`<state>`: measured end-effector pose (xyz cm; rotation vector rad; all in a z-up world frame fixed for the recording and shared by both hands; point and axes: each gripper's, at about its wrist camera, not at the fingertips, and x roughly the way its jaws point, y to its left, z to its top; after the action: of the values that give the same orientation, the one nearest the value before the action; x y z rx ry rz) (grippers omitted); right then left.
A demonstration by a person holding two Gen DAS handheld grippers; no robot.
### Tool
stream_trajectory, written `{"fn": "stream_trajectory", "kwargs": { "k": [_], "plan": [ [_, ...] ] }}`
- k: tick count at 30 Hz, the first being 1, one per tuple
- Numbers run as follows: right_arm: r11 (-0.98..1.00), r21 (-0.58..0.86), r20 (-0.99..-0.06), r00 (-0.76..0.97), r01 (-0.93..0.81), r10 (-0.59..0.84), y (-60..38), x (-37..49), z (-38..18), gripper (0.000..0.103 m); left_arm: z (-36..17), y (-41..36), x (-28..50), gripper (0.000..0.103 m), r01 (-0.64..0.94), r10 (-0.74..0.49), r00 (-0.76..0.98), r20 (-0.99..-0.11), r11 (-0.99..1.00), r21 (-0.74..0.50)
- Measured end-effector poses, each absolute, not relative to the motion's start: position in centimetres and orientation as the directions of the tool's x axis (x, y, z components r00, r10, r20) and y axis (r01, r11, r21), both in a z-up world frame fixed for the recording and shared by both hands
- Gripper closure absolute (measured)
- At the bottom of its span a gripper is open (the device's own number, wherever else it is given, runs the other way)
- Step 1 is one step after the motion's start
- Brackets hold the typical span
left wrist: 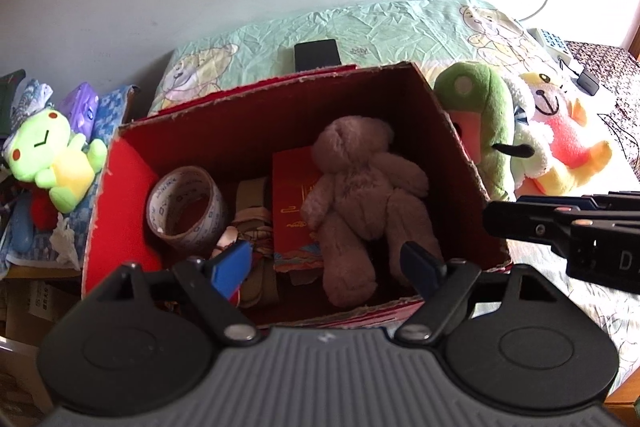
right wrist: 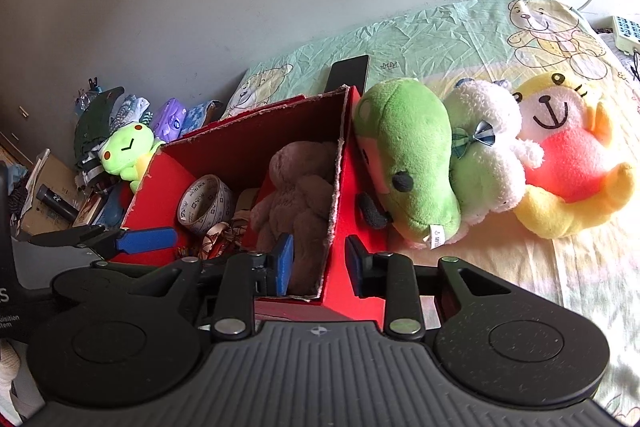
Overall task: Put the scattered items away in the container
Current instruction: 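Move the right gripper back to the yellow-and-red tiger plush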
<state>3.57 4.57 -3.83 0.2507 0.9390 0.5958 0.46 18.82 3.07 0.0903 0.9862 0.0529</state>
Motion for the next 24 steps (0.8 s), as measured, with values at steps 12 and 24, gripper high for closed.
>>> {"fn": "stream_trajectory", "kwargs": {
  "k": [12, 24],
  "plan": [
    [0.842, 0.440, -0.729, 0.422, -0.312, 0.538, -4.8, 6.5, -5.3, 0.064, 5.3, 11.2, 1.9, 0.022, 0.028, -0.019, 0.597, -0.802, 1.000, -0.003],
    [0.883, 0.430, -0.781, 0.413, -0.189, 0.469, -13.4, 9.8, -8.6, 0.058, 0.6, 2.9, 4.7, 0.022, 0.090, -0.168, 0.555, -0.815, 0.986, -0.142]
  ]
}}
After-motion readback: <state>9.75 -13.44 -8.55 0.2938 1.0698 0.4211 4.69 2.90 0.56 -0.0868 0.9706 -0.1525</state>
